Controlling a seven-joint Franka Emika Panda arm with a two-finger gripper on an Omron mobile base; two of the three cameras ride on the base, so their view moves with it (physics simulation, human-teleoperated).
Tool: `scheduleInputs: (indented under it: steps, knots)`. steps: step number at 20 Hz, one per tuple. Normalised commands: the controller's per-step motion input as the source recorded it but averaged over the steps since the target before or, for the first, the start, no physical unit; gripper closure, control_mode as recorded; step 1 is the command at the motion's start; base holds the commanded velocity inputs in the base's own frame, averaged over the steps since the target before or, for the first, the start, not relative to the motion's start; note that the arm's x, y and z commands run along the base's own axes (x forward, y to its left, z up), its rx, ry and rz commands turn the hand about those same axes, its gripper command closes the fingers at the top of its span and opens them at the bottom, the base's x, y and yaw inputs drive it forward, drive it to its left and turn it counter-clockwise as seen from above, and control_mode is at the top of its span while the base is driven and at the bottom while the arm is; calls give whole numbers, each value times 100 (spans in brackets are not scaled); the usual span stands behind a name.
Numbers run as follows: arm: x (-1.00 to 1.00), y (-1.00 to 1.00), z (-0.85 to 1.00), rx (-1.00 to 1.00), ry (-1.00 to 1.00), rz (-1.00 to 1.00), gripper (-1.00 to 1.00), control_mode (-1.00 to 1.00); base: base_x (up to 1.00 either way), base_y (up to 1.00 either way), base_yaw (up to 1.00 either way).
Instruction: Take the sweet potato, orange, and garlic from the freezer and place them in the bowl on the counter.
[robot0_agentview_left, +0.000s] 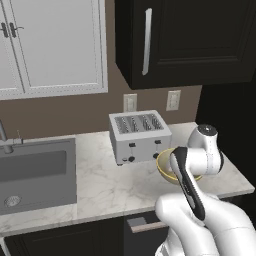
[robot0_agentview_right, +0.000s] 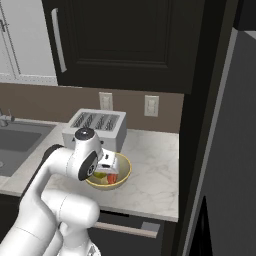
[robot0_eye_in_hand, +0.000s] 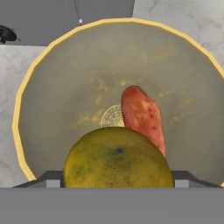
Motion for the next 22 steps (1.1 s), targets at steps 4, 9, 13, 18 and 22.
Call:
scheduleInputs:
  steps: [4,9,13,18,22]
  knots:
    - [0,0,0,0,0,0,-100,-100,0,0,0]
    - [0,0,0,0,0,0,-100,-100,0,0,0]
    - [0,0,0,0,0,0,-100,-100,0,0,0]
    - [0,0,7,0,0,0,-100,-100,0,0,0]
    - [-12,0,36,0,-2,0,-100,-100,0,0,0]
